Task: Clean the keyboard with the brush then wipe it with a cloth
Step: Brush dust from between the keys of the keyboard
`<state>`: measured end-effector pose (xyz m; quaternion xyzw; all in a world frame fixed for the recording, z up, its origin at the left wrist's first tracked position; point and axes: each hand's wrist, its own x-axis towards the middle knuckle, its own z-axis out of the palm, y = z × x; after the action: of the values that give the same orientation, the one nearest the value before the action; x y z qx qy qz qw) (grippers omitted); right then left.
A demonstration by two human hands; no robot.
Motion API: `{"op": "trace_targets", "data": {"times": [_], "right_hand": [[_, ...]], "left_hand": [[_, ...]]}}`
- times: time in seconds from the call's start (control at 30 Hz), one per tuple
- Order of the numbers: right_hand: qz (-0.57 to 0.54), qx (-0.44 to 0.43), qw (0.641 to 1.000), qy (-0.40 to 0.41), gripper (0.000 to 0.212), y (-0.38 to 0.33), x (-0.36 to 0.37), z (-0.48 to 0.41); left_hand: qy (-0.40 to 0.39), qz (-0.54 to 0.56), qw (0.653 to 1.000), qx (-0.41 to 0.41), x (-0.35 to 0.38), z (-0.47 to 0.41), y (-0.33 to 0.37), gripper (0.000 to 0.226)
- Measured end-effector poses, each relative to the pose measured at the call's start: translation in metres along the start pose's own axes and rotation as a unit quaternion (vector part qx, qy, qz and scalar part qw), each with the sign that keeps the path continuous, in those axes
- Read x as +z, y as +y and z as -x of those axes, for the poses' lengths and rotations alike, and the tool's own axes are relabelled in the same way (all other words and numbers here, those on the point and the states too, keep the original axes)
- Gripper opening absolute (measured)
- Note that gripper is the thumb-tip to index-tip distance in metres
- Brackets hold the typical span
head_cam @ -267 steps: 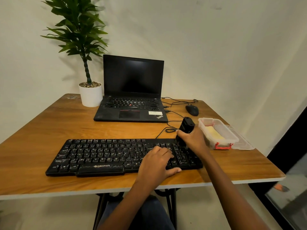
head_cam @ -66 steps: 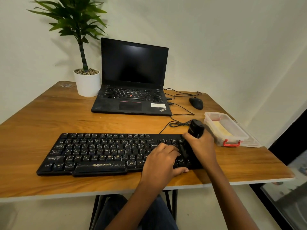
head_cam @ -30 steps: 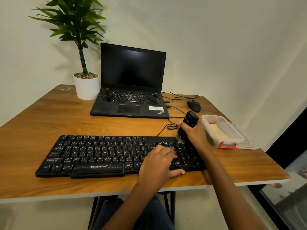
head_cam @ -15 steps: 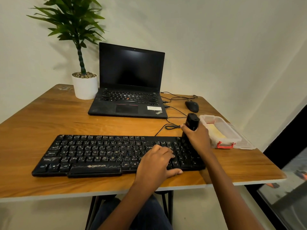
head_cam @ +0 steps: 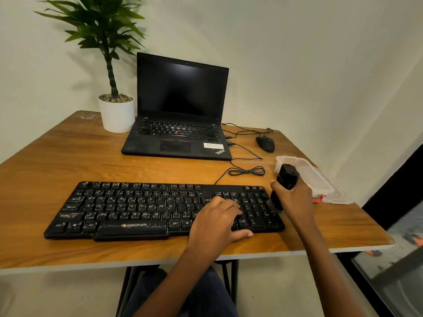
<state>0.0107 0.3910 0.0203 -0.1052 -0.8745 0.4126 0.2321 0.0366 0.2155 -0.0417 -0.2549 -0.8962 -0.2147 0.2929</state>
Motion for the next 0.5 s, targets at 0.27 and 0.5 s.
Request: {"op": "trace_targets", "data": {"times": [0.27,0.5], "right_hand": [[-0.016,-0.086,0.992,-0.095,0.014,-0.027,0.028,0.031],[-0.183,0.032,0.981,-0.061,0.015,0.000,-0.012,0.030]], "left_hand": [[-0.008,-0.013,1.000,-0.001,0.002,0.000,-0.001,0.048],[-0.003,-0.013,1.000,0.009,0.001,0.000,-0.001,0.049]]}}
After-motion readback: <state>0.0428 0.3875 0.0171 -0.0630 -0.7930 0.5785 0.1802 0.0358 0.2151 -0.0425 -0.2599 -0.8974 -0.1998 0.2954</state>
